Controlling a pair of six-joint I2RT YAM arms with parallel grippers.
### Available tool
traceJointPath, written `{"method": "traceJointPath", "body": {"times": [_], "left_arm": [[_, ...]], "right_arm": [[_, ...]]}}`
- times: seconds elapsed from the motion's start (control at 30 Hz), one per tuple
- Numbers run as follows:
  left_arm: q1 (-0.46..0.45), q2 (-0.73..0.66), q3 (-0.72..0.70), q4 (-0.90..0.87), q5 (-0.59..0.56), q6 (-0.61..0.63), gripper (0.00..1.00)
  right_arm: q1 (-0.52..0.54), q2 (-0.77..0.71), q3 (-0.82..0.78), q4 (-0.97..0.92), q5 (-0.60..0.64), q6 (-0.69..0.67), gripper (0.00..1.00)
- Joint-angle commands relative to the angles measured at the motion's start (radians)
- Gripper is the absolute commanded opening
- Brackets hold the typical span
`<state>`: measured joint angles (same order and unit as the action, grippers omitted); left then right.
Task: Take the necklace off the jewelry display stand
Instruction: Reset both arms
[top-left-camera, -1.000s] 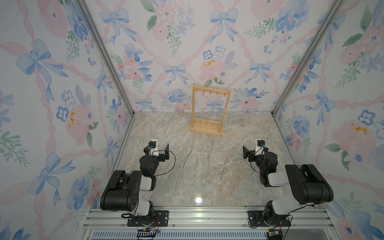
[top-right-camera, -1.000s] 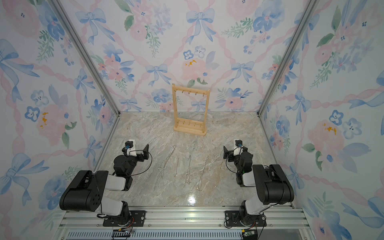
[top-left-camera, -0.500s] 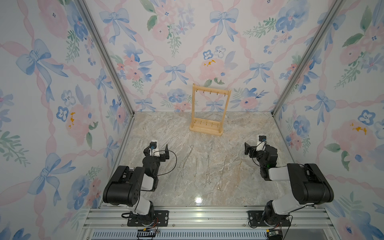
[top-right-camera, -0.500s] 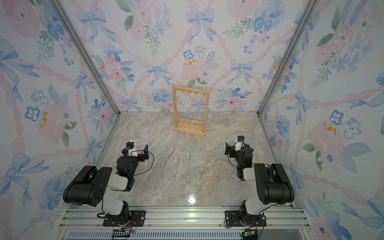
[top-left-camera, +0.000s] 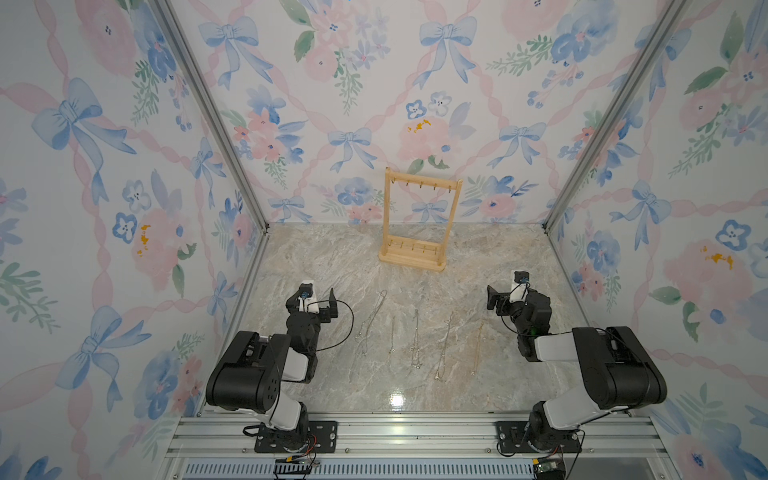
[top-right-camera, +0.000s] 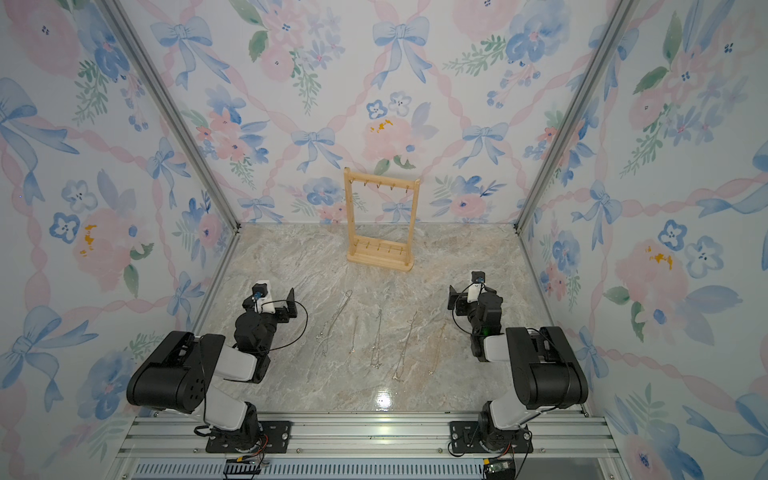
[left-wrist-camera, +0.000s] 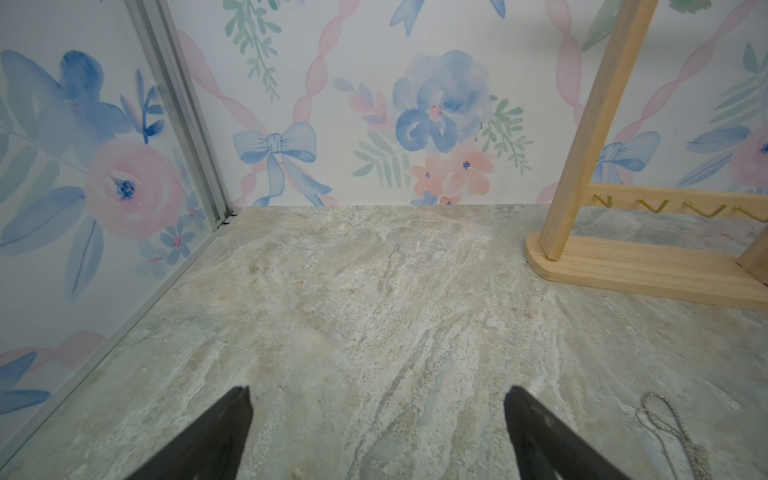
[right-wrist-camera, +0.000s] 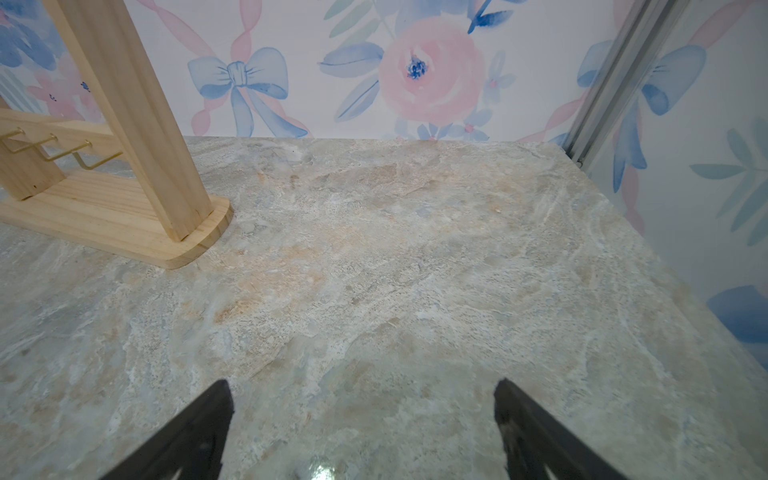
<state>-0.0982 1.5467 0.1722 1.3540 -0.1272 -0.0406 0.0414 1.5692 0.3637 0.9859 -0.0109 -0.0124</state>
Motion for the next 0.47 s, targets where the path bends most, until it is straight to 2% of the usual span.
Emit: {"method": "traceJointPath", "body": {"times": [0.0,0.43], "left_arm": [[-0.002,0.006,0.015,0.004,-0.002,0.004,0.98],[-0.005,-0.001,0.012,0.000,-0.009,0.004,0.98]], "right_arm": [[0.008,-0.012,-0.002,-0.009,0.029,-0.013,0.99],[0.017,-0.012,-0.006,-0.003,0.046,-0.019,0.99]]}}
